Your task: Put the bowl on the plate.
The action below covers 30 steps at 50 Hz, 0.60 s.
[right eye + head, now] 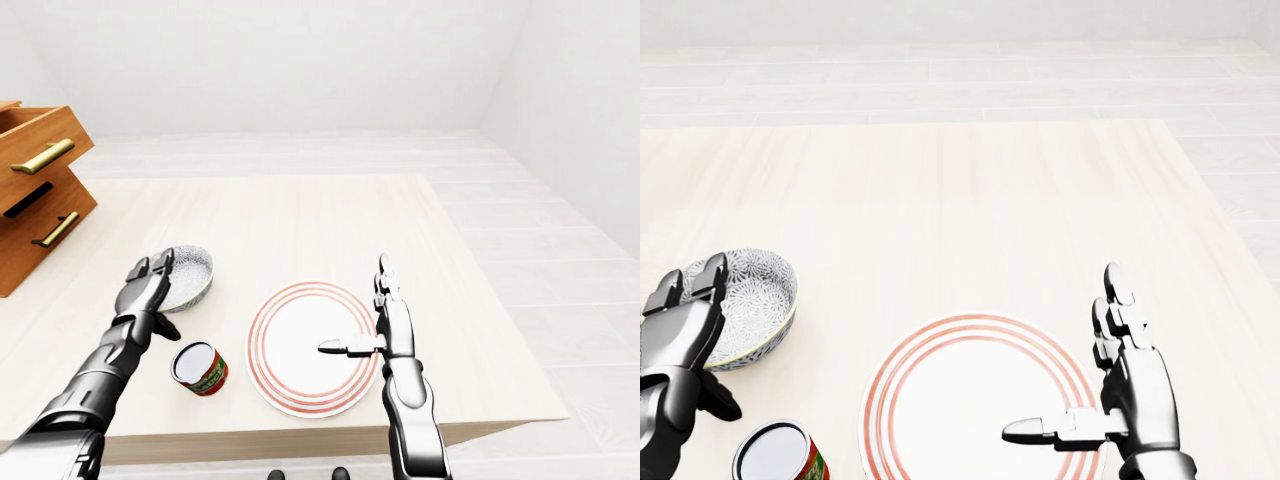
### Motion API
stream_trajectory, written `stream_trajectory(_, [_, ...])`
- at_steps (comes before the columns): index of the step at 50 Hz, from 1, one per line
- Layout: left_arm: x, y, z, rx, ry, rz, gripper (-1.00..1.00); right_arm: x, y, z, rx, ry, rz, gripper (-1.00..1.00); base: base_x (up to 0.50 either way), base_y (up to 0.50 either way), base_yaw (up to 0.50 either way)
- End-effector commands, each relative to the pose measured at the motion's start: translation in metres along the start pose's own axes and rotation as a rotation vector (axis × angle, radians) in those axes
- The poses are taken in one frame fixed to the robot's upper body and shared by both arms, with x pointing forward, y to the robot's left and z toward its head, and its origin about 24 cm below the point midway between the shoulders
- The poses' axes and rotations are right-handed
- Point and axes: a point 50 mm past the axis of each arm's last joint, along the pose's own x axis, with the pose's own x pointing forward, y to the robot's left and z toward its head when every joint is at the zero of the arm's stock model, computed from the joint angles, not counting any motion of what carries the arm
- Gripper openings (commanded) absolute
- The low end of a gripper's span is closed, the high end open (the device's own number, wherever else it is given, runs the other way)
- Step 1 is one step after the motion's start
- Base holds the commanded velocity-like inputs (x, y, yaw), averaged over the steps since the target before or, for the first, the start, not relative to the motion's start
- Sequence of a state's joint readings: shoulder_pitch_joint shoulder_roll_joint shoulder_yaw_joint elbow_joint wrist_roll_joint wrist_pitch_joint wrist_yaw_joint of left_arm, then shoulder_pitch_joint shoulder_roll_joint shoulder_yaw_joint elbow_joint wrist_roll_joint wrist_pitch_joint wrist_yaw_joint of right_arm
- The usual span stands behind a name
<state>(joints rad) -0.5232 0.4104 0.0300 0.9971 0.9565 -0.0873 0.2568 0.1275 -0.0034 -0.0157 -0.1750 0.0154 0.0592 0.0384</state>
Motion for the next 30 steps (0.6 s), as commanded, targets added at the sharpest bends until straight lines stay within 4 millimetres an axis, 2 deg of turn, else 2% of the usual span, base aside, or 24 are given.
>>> stream_trajectory(1, [0.0010,-0.0019,0.0031,0.012,-0.007,-0.012,1.00,-0.0026,-0.0004,-0.0017,0.002,0.001,-0.001,1.00,0.00,0.00,0.00])
stream_trajectory(12, [0.0020,-0.0042,0.0060,0.005,-0.008,-0.032,1.00,-0.0039,-0.0023,-0.0016,0.004,-0.001,-0.008,1.00,0.00,0.00,0.00])
stream_trajectory(13, [0.0020,-0.0046,0.0063,0.000,-0.007,-0.035,0.87,-0.0045,-0.0027,-0.0018,0.004,-0.001,-0.008,1.00,0.00,0.00,0.00])
stream_trajectory(15, [0.0019,-0.0049,0.0065,-0.001,-0.007,-0.037,0.86,-0.0047,-0.0029,-0.0019,0.005,-0.001,-0.009,1.00,0.00,0.00,0.00])
stream_trajectory(20, [0.0018,-0.0055,0.0062,0.004,-0.008,-0.045,0.51,-0.0051,-0.0033,-0.0015,0.005,-0.001,-0.009,1.00,0.00,0.00,0.00])
stream_trajectory(30, [0.0009,-0.0073,0.0036,0.009,-0.001,-0.060,0.11,-0.0053,-0.0032,0.0007,0.004,-0.003,-0.011,1.00,0.00,0.00,0.00])
